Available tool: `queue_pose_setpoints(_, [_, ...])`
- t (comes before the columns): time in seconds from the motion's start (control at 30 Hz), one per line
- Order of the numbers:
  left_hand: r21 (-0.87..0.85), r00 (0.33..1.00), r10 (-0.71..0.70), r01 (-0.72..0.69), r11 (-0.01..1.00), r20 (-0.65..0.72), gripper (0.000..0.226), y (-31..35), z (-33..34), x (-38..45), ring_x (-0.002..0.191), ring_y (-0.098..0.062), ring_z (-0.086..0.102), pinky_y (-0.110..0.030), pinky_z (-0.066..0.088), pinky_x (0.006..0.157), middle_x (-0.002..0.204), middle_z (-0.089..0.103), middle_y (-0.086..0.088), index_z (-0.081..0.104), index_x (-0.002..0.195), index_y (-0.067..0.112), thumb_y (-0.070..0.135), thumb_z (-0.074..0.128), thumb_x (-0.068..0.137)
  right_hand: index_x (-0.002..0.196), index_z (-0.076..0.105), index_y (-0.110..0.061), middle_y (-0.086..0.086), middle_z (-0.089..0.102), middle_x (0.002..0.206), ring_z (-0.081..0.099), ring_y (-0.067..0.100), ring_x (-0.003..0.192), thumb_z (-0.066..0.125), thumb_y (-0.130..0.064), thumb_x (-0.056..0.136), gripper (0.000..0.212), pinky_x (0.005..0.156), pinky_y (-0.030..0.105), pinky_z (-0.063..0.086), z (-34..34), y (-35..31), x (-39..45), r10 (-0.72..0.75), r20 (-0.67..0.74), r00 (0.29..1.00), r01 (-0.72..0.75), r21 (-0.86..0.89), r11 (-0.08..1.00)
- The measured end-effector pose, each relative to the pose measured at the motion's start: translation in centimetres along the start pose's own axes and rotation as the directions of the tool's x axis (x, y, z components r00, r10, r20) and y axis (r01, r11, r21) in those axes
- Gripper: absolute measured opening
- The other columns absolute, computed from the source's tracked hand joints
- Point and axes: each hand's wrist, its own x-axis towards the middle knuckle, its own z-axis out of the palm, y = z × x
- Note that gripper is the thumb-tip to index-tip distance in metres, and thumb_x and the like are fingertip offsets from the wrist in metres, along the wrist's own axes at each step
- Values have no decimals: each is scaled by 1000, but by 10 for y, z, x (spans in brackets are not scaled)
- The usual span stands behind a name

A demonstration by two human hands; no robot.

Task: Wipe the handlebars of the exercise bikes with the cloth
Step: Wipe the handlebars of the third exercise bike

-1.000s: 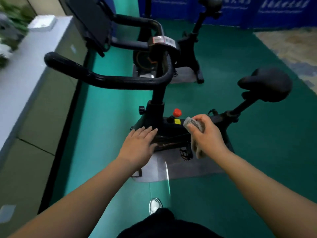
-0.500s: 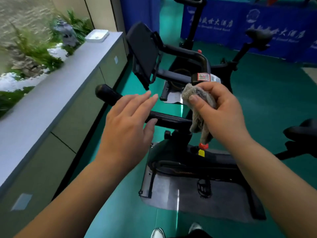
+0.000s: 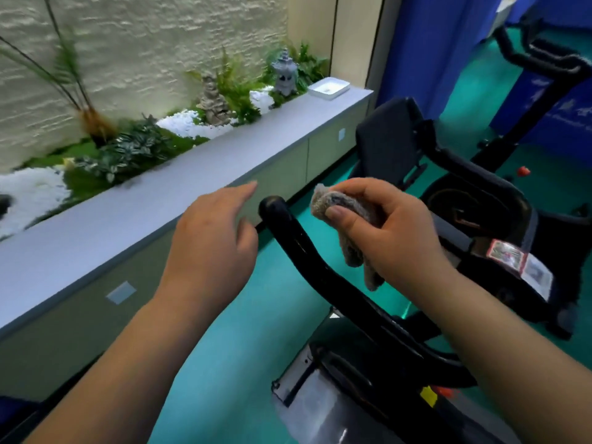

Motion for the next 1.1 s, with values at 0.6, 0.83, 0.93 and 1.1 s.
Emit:
queue_pose_setpoints(0.6, [20, 997, 56, -58, 998, 59, 46, -4, -5, 7, 100, -12, 52, -11, 27, 80, 109, 68, 6, 66, 119, 24, 12, 43, 81, 89, 70, -3, 7, 58, 88, 59, 15, 83, 74, -2, 78, 11, 78, 19, 49, 50, 10, 0, -286, -59, 956, 277, -131, 952])
queue_pose_setpoints(0.83, [-13, 986, 131, -130, 991, 105, 39, -4, -9, 11, 102, -11, 57, -13, 32, 88, 111, 67, 10, 65, 120, 24, 28, 53, 83, 95, 68, -10, 0, 63, 91, 62, 10, 89, 71, -16, 81, 15, 80, 27, 51, 50, 10, -7, -92, -104, 990, 82, -101, 991])
queue_pose_setpoints(0.93, [-46, 986, 126, -121, 992, 108, 38, -5, -10, 12, 102, -13, 60, -23, 42, 88, 110, 68, 10, 65, 119, 24, 34, 55, 84, 94, 70, -12, -4, 64, 91, 63, 6, 90, 74, -12, 81, 14, 80, 25, 51, 44, 13, -25, -51, -124, 991, 33, -144, 989])
queue_pose_setpoints(1.1, [-88, 987, 134, -126, 988, 94, 35, -7, -9, 15, 99, -10, 61, -21, 41, 87, 108, 68, 11, 67, 117, 24, 30, 55, 84, 97, 69, -13, 0, 68, 100, 65, 9, 98, 70, -17, 84, 13, 87, 28, 53, 64, -1, 5, -16, -176, 984, 13, -21, 1000])
